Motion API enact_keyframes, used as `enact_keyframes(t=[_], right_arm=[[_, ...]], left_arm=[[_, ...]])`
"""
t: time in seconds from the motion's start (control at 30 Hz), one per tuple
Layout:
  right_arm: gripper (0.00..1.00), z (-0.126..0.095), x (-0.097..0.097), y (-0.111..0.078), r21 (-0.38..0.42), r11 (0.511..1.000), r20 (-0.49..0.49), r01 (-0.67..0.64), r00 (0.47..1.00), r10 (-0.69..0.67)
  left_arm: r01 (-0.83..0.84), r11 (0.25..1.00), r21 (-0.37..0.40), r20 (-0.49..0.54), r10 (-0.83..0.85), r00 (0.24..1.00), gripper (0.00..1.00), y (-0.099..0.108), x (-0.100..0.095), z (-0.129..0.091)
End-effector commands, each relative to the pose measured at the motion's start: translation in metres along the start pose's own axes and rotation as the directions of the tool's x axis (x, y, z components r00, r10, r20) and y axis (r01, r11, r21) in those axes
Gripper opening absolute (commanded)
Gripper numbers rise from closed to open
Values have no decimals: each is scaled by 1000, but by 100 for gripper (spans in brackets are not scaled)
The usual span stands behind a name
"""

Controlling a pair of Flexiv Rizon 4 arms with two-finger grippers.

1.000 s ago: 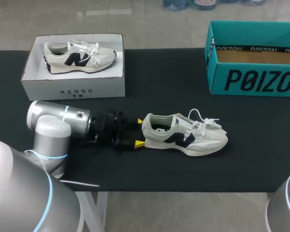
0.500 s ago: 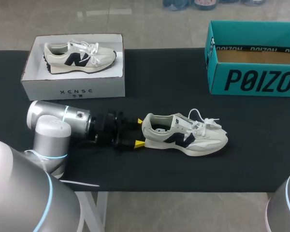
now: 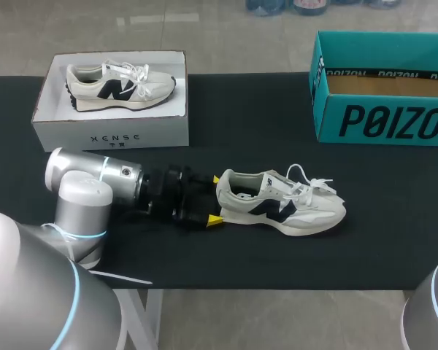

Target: Take the shoe out of the shoebox, open the shoe tongue, remove and reinsert the insole, then place the shoe into the shoebox

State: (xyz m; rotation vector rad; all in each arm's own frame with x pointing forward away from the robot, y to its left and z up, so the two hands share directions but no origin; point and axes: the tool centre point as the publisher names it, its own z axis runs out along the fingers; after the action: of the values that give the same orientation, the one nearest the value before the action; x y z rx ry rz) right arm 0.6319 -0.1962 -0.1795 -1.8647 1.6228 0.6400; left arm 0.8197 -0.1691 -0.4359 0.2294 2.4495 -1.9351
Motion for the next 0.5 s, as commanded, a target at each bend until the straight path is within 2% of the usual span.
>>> enact_keyframes(t=[0.03, 0.37, 0.4, 0.43, 0.5], right_arm=[[100, 1, -2, 8, 355, 935, -6, 2, 1000, 0], [100, 1, -2, 8, 355, 935, -6, 2, 1000, 0], [100, 1, -2, 8, 355, 935, -6, 2, 1000, 0], [100, 1, -2, 8, 355, 935, -6, 2, 1000, 0], [100, 1, -2, 8, 355, 935, -6, 2, 1000, 0]], left_arm=[[0, 1000, -6, 2, 0, 1000, 100, 0, -1, 3], [4, 1000, -10, -8, -4, 1000, 100, -1, -2, 8], [-1, 1000, -6, -11, 1, 1000, 42, 0, -2, 9], [14, 1000, -4, -21, -14, 1000, 0, 0, -2, 10], [12, 1000, -13, -24, -13, 1000, 0, 1, -1, 12]])
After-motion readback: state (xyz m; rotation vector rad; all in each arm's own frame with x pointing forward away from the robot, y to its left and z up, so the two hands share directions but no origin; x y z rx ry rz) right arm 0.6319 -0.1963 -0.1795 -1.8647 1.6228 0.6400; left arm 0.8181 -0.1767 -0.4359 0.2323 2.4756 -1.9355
